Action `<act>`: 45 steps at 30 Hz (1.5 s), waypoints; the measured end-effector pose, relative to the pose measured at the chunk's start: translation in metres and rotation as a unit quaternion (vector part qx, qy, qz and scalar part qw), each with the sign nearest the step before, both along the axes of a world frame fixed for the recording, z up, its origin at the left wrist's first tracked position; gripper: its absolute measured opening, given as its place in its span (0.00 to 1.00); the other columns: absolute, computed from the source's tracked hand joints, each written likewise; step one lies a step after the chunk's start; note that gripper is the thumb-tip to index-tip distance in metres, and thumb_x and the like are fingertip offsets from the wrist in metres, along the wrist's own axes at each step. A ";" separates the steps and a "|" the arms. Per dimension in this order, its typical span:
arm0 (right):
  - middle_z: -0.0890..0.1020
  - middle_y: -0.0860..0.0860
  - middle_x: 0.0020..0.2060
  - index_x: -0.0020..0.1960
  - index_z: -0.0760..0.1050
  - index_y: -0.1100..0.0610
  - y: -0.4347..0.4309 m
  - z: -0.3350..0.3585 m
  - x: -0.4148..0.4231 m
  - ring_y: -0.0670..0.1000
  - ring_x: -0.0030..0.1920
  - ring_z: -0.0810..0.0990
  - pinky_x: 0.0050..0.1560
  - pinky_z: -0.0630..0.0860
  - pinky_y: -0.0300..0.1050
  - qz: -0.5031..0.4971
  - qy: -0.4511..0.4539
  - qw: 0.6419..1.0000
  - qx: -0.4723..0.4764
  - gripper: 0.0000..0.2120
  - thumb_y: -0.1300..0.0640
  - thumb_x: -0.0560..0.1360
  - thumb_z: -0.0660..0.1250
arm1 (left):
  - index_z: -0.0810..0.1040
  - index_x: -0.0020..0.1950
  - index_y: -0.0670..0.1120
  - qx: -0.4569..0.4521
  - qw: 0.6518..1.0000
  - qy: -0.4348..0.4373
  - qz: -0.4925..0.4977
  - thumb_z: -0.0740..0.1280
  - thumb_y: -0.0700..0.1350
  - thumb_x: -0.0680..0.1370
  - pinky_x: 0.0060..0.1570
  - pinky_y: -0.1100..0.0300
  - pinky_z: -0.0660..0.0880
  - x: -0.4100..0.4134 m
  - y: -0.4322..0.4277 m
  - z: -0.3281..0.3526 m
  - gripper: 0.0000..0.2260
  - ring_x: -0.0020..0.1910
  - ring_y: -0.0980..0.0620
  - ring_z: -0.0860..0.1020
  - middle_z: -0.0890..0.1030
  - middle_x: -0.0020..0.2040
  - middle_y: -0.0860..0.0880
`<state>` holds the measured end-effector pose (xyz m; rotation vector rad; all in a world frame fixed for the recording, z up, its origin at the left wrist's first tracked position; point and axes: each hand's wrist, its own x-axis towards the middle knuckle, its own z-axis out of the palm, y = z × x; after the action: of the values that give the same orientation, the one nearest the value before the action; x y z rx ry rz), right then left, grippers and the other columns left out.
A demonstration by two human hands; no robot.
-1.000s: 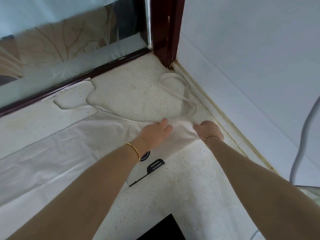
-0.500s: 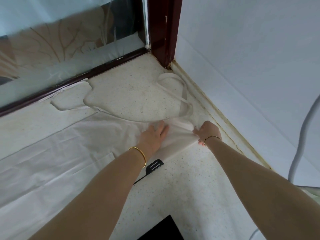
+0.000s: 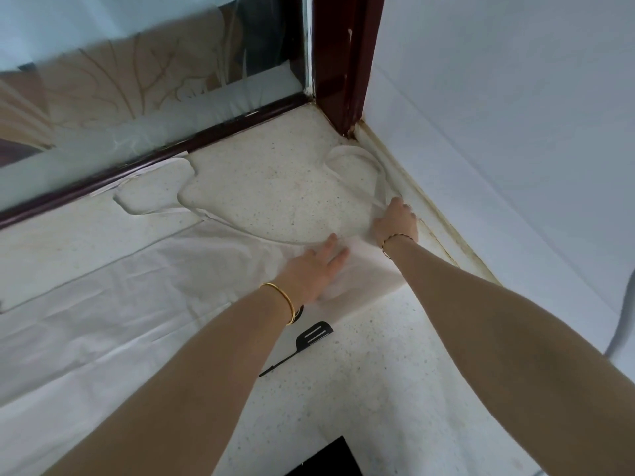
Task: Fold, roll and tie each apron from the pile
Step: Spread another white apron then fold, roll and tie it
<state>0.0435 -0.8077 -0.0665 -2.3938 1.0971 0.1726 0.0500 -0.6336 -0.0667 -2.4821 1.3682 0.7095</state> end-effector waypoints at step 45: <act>0.75 0.53 0.35 0.36 0.76 0.59 0.118 0.010 -0.049 0.52 0.33 0.74 0.28 0.65 0.41 0.424 -0.018 0.866 -0.266 0.10 0.65 0.60 0.76 | 0.73 0.60 0.38 -0.393 0.617 0.348 0.586 0.67 0.33 0.75 0.37 0.60 0.77 0.016 0.127 0.025 0.14 0.34 0.52 0.75 0.76 0.42 0.44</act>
<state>-0.0060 -0.6901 -0.0564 -3.2165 -0.0363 0.1208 0.0662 -0.5070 -0.0415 -3.9764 -0.3946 1.7140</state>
